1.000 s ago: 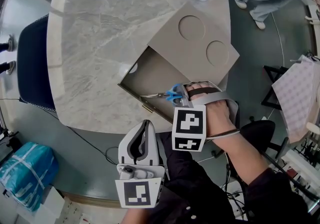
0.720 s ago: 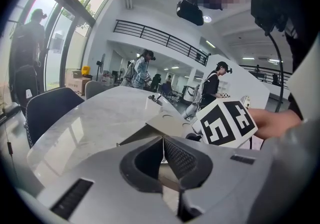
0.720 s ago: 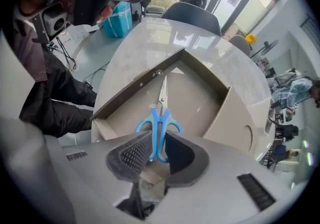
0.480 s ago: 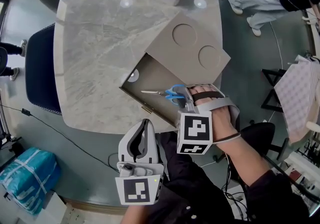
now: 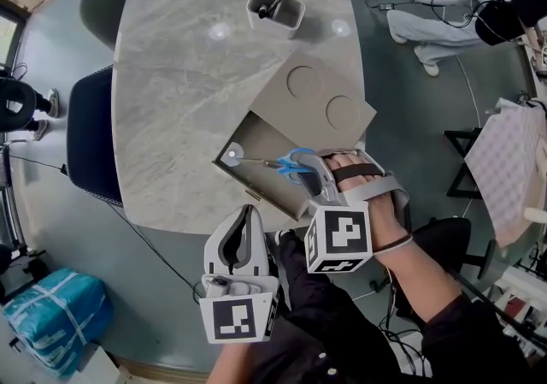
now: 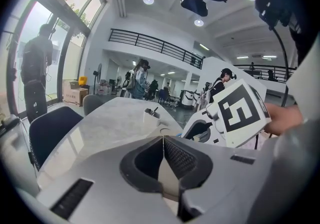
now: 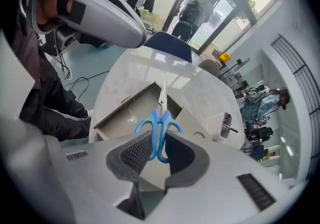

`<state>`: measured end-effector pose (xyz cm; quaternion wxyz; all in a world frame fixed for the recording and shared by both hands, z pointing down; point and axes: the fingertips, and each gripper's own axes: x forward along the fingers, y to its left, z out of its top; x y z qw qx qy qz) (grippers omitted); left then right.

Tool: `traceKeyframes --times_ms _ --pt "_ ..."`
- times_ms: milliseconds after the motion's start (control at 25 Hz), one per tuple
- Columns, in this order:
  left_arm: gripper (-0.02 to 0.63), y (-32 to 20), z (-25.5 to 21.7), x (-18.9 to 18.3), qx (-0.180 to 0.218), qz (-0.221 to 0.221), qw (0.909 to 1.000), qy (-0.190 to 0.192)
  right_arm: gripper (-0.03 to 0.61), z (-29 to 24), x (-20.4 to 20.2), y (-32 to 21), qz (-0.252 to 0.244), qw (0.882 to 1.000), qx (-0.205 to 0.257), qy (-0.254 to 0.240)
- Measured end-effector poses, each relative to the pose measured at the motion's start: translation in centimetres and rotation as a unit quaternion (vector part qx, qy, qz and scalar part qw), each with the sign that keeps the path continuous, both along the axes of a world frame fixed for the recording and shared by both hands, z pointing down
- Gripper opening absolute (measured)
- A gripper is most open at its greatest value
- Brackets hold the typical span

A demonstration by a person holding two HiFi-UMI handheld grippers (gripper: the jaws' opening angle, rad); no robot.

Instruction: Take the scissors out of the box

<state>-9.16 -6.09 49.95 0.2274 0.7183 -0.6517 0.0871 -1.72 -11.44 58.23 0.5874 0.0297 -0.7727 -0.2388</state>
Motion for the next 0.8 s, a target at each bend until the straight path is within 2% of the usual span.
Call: traceKeyframes --times_ms 120,240,480,680,800 --pt "0.017 -0.1 -2.2 0.0 0.009 0.002 1.0 -0.004 0.077 -3.2 -0.4 -0.4 0.007 0.999 0.025 -0.026" --pt "0.017 -1.0 -5.0 -0.5 0.044 0.005 0.9988 -0.021 0.077 -7.0 -0.9 -1.3 0.017 0.997 0.055 -0.051" --pt "0.017 -1.5 -11.3 -1.0 0.087 0.011 0.9955 -0.037 0.077 -15.4 -1.0 -1.6 0.047 0.987 0.108 -0.109" --pt "0.017 -2.0 -16.6 -1.2 0.132 0.019 0.9895 -0.054 0.077 -21.9 -0.9 -1.1 0.089 0.969 0.141 -0.184" --pt "0.017 -1.8 -19.0 -1.2 0.155 0.02 0.9858 -0.062 0.077 -24.8 -0.8 0.0 0.111 0.955 0.146 -0.233"
